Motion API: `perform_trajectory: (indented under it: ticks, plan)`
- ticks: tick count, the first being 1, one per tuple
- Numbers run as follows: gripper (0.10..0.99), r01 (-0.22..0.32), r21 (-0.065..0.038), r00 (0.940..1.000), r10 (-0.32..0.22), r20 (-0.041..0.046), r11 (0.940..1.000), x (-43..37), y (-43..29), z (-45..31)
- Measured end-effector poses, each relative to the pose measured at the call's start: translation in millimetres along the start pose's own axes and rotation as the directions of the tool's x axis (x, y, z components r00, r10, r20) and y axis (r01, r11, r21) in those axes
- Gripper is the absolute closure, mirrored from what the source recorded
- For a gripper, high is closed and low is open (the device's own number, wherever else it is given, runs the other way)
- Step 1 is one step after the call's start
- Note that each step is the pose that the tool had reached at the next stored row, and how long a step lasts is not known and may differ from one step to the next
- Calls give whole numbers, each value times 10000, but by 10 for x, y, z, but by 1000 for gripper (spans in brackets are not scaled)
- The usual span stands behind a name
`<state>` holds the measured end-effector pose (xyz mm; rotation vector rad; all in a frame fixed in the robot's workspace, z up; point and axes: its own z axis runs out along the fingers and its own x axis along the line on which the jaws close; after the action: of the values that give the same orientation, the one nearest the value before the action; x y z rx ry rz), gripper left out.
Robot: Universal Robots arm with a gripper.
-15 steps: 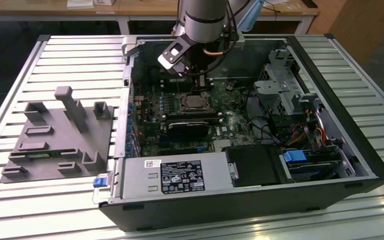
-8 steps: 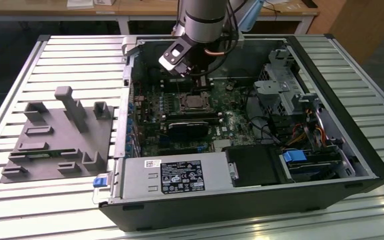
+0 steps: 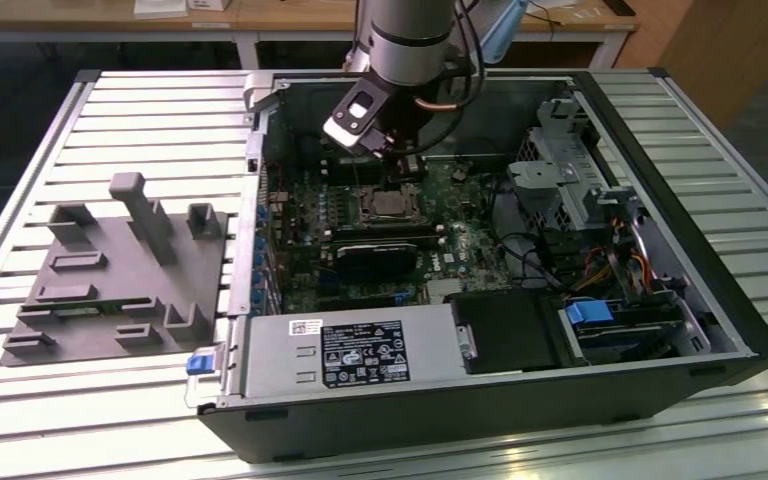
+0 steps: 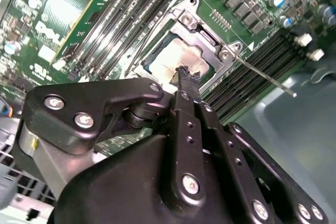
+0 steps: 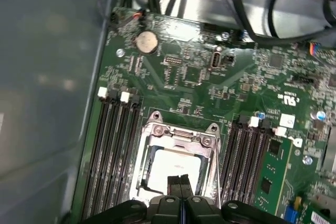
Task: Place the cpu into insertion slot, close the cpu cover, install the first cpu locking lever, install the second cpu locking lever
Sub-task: 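Close the cpu cover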
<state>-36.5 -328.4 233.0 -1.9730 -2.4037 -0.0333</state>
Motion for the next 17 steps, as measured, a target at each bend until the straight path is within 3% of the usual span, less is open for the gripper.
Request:
perform_trajectory:
  ticks: [5,9,13,17]
  plan:
    - [984,751,29,9972,-751,2,9972,0,0,0]
    - [984,1375,53,9905,-1375,2,9905,0,0,0]
    - [984,2046,79,9789,-2046,0,9788,0,0,0]
    - [984,2717,105,9624,-2717,-4,9623,0,0,0]
